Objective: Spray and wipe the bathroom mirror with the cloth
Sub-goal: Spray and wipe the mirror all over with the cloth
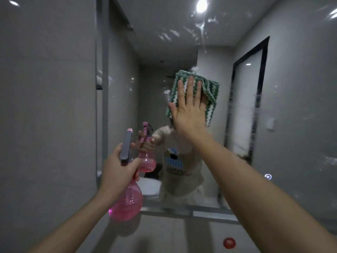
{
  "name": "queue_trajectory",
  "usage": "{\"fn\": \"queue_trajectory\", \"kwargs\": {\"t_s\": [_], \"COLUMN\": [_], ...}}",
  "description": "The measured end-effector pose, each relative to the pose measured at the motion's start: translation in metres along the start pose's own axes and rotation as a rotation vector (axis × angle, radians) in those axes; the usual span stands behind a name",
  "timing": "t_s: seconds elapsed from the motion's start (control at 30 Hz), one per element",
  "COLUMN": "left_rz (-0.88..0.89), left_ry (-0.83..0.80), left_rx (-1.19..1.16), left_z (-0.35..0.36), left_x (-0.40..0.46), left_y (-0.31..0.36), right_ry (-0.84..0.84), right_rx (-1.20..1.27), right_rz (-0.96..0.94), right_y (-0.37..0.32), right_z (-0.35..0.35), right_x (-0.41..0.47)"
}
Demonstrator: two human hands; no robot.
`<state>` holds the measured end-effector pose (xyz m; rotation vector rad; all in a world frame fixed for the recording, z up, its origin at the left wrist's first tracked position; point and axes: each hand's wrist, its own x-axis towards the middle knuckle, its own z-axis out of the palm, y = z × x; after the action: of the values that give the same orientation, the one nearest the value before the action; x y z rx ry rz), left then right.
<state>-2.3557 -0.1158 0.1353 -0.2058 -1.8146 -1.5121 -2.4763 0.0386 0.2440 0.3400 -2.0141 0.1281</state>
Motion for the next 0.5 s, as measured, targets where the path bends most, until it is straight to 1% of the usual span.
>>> {"fn": "queue_trajectory", "kwargs": {"t_s": [0.13,0.23,0.5], "left_rz": [0.002,0.013,0.039], "left_ry": [0.044,0.039,0.056], "left_rx": [0.012,0.025,0.065], "left_z": [-0.031,-0.047,-0.067], "left_x": [0.007,0.013,0.016], "left_y": [-0.007,-0.013,-0.019], "right_ry": [0.019,0.024,0.001], "right_rx": [-0.021,0.004,0.004], "right_rz": [-0.086,-0.099,-0.104], "right_y": [-0.054,-0.08,-0.088], "right_z": [0.016,0.022,0.024], "right_x": [0.007,0.01,0.009]}}
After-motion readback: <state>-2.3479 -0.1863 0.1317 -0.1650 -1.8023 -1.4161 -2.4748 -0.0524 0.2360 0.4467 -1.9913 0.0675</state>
